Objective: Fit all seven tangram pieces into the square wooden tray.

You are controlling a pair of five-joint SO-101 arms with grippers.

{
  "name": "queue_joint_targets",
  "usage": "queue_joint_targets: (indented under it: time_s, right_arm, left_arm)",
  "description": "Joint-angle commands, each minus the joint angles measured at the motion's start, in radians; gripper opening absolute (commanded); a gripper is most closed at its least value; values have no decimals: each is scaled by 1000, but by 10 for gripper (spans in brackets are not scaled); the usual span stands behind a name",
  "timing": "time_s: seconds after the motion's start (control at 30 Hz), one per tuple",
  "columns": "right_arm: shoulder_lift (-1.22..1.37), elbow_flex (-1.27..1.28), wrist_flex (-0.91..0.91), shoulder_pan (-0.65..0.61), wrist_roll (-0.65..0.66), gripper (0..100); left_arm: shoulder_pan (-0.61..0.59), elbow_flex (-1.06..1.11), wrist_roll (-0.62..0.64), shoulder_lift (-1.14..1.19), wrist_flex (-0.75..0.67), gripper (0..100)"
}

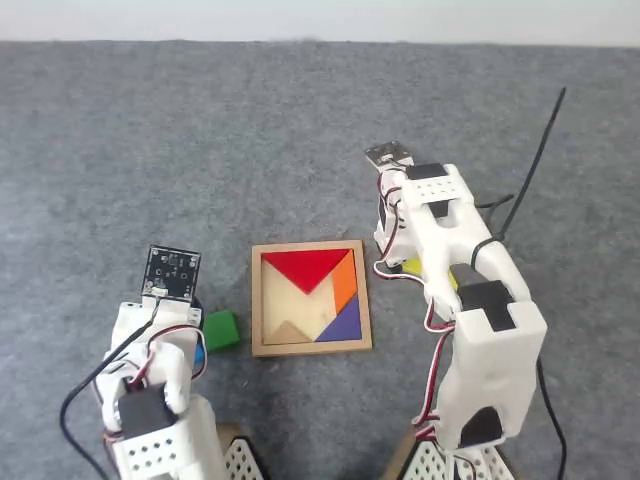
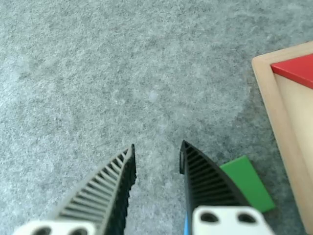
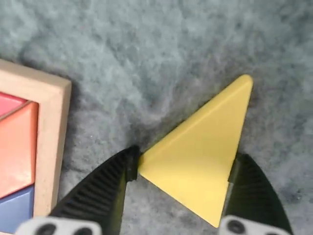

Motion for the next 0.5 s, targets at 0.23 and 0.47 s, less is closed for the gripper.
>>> queue_joint_targets:
  time_s: [0.23, 0.47]
  right_arm:
    - [4, -38, 4, -8, 5, 216]
    - [2, -69, 56, -7, 6, 216]
  left_arm:
    - [-6, -5, -11, -18, 6, 148]
    - [-6, -5, -11, -18, 6, 148]
